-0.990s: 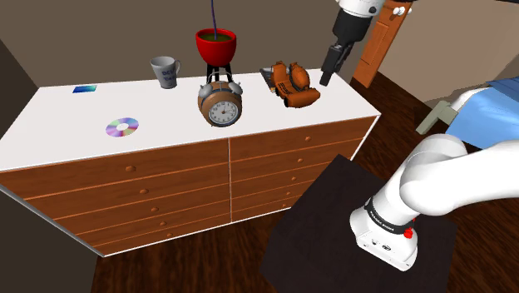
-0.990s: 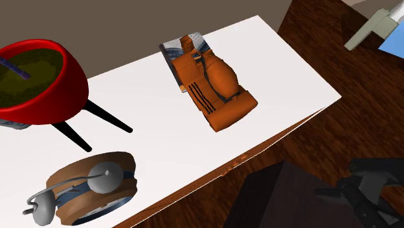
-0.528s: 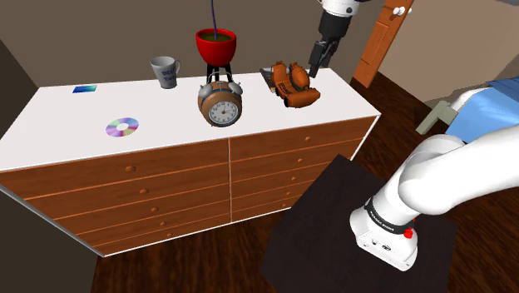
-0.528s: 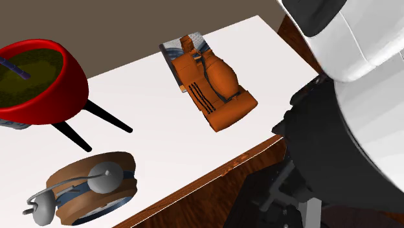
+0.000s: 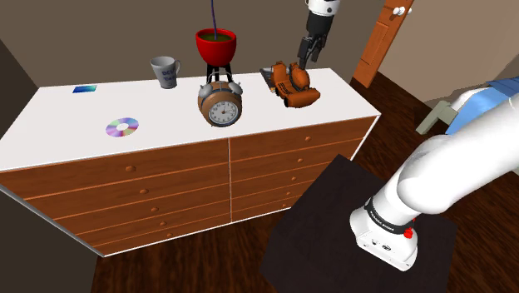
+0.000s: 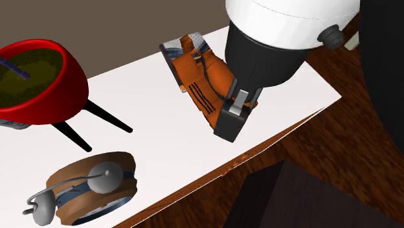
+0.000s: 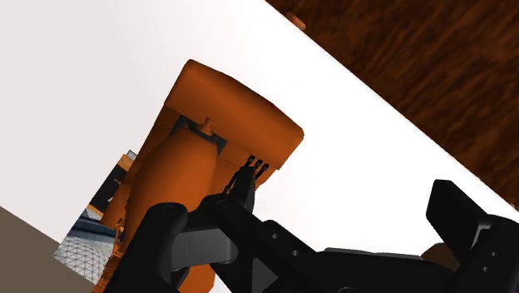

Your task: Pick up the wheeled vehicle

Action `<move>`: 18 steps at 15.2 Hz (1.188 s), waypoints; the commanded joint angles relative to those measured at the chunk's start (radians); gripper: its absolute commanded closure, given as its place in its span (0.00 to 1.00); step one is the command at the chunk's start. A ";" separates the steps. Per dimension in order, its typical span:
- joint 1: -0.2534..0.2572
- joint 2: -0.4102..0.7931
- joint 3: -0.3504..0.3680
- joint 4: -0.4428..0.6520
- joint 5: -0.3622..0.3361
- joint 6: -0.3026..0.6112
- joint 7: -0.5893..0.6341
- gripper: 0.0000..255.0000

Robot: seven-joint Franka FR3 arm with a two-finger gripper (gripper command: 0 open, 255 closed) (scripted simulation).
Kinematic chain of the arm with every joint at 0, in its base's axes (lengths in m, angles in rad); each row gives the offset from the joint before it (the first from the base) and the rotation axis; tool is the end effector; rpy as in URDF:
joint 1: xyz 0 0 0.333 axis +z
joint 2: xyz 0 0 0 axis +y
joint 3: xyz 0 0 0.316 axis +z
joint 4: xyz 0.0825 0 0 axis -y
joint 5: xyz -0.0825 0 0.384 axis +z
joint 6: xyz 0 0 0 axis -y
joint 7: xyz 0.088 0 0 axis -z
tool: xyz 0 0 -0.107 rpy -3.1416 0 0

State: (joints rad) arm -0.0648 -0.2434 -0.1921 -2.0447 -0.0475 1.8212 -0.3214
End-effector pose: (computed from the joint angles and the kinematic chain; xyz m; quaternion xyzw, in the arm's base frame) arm 0.4689 -0.1345 0.5445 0.9991 0.0405 0.0076 0.0023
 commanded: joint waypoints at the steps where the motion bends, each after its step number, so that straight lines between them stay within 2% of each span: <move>1: -0.007 0.088 -0.021 0.065 0.013 0.015 -0.025 0.00; 9: -0.063 0.410 -0.080 0.368 0.090 -0.004 -0.124 0.00; 17: -0.169 0.765 -0.094 0.796 0.179 -0.116 -0.190 0.00; 18: -0.168 0.764 -0.093 0.782 0.179 -0.102 -0.190 0.00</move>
State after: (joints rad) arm -0.2264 0.4965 -0.2860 -1.2893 0.1261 1.7227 -0.5089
